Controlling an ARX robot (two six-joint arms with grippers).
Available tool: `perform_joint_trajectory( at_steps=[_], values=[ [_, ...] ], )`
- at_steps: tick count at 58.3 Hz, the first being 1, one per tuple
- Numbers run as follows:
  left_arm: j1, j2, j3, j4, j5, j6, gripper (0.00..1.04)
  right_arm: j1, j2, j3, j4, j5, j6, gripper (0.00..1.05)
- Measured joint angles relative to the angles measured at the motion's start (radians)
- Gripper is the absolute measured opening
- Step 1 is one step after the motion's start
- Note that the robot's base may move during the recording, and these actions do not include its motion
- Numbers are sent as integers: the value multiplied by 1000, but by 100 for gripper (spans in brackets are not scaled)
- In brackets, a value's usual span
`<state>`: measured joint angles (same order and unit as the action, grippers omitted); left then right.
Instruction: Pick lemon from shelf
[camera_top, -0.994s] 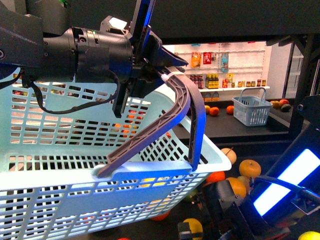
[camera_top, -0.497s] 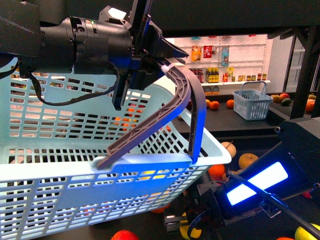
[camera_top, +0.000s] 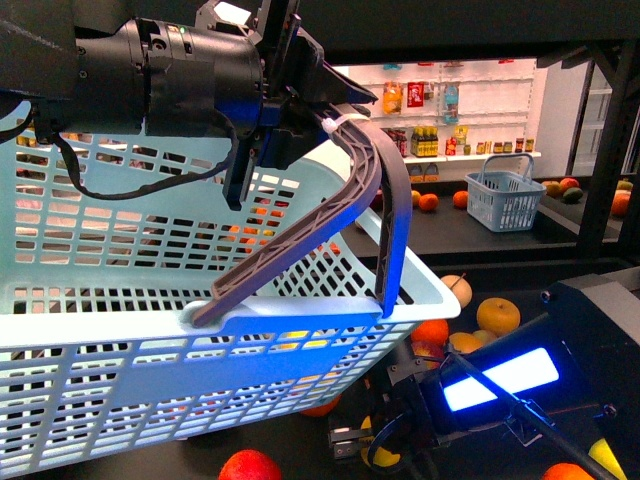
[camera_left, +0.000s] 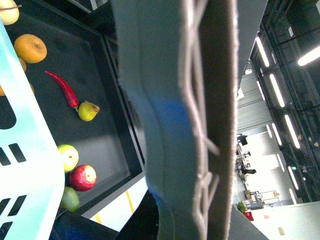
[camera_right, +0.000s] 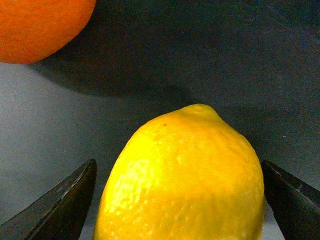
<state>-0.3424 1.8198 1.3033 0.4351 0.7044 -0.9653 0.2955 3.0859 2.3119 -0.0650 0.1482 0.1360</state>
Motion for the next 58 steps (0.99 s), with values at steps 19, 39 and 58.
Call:
perform_joint_trajectory(
  at_steps=[19, 39, 58],
  values=[
    [0, 0, 0, 0, 0, 0, 8, -7, 41, 81, -28, 9, -13, 71],
    [0, 0, 0, 0, 0, 0, 8, -44, -66, -135, 85, 14, -49, 71],
    [0, 0, 0, 0, 0, 0, 8, -231, -446, -602, 344, -9, -164, 71]
  ],
)
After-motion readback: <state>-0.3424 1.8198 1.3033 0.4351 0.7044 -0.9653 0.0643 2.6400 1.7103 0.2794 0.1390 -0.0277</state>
